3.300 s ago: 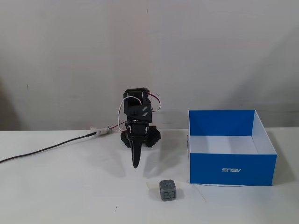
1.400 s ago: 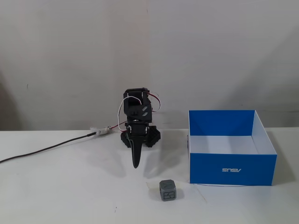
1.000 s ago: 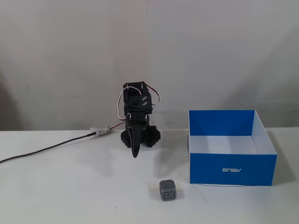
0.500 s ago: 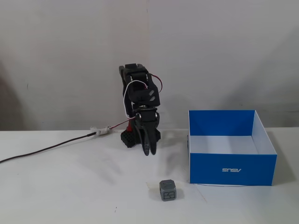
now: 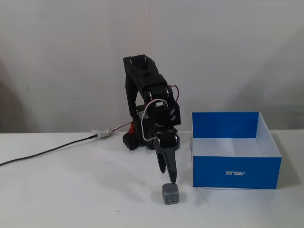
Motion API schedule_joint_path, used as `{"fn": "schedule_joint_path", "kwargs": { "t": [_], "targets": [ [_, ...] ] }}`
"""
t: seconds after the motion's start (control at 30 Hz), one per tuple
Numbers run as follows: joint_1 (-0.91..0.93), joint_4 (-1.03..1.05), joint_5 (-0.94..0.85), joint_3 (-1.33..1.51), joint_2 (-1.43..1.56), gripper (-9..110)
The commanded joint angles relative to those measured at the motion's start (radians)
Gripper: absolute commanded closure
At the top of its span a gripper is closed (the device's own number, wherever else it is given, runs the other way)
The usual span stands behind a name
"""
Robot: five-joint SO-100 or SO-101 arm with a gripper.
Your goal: Pick the gray block and keep it in the box.
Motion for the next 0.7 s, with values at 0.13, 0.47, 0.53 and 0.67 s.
{"fn": "schedule_joint_path", "kwargs": {
  "t": [0.13, 0.47, 0.53, 0.67],
  "targets": [
    [0.012, -0.086, 0.002, -0.107, -0.123, 70],
    [-0.008, -0.121, 0.003, -0.172, -0.327, 79],
    [-0.008, -0.12, 0.003, -0.173, -0.331, 86],
    [-0.003, -0.104, 0.003, -0.192, -0.35, 101]
  ]
}}
